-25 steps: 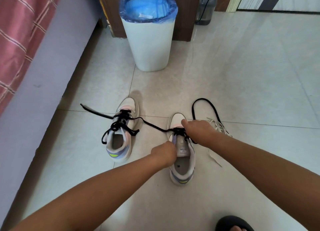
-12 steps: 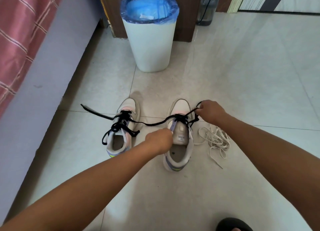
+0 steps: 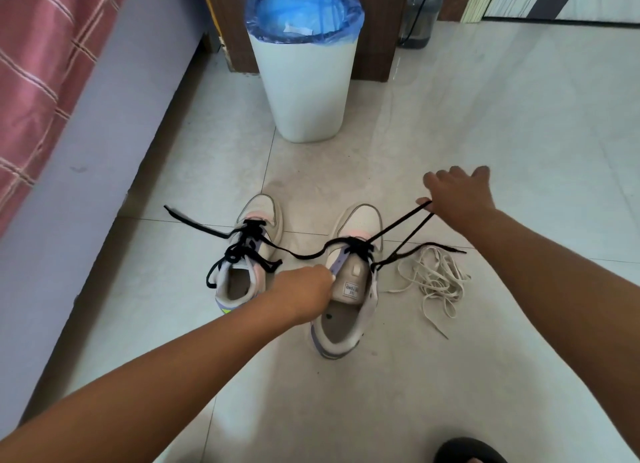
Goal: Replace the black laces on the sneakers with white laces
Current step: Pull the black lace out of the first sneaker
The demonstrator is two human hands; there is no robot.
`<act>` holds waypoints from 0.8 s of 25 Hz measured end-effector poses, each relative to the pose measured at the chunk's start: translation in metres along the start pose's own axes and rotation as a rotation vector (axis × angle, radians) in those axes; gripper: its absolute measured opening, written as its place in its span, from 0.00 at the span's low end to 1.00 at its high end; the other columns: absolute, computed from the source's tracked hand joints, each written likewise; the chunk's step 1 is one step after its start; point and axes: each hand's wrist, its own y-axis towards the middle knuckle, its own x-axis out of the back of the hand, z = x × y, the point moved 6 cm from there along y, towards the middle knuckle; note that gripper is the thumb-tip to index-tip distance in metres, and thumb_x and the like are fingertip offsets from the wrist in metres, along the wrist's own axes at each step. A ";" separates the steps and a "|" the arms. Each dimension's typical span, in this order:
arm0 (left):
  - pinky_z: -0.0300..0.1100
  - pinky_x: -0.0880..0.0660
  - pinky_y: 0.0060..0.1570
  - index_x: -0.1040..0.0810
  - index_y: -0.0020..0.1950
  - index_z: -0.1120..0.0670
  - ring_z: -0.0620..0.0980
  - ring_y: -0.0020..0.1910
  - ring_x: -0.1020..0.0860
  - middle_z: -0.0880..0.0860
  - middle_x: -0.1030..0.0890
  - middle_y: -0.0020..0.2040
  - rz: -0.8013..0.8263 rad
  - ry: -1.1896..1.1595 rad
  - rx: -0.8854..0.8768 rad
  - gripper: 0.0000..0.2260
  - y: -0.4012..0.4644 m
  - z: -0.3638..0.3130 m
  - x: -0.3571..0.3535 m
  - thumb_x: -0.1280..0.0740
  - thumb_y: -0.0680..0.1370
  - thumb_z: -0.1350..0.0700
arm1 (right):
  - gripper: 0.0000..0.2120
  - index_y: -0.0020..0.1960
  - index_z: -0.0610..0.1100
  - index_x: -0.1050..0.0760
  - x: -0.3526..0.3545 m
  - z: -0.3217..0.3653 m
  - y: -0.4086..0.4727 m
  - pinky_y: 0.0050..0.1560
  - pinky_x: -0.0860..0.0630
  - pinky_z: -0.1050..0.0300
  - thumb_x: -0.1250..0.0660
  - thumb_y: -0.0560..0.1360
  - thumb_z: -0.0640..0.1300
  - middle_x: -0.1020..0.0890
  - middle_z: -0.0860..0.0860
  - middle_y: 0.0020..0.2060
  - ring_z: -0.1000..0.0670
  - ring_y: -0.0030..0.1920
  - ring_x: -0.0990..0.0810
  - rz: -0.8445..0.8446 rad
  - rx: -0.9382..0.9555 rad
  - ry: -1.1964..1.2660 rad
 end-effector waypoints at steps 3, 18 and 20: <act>0.44 0.35 0.43 0.31 0.58 0.60 0.59 0.54 0.24 0.59 0.23 0.56 -0.004 0.035 -0.043 0.10 -0.006 0.002 0.004 0.46 0.81 0.59 | 0.19 0.61 0.46 0.31 -0.003 -0.037 0.005 0.58 0.36 0.44 0.41 0.78 0.58 0.22 0.48 0.56 0.46 0.60 0.27 0.089 -0.144 0.115; 0.43 0.36 0.42 0.30 0.49 0.58 0.59 0.54 0.24 0.60 0.23 0.57 0.131 0.074 0.010 0.08 -0.015 0.053 -0.028 0.47 0.81 0.58 | 0.09 0.48 0.42 0.26 -0.042 -0.154 -0.037 0.34 0.23 0.56 0.43 0.81 0.45 0.21 0.48 0.22 0.52 0.22 0.21 0.052 -0.947 1.510; 0.43 0.36 0.42 0.30 0.54 0.60 0.59 0.55 0.24 0.59 0.23 0.57 0.106 0.032 0.061 0.09 -0.010 0.050 -0.030 0.48 0.81 0.59 | 0.16 0.42 0.42 0.30 -0.032 -0.117 -0.031 0.29 0.22 0.60 0.47 0.82 0.50 0.21 0.48 0.21 0.53 0.20 0.22 0.108 -0.874 1.635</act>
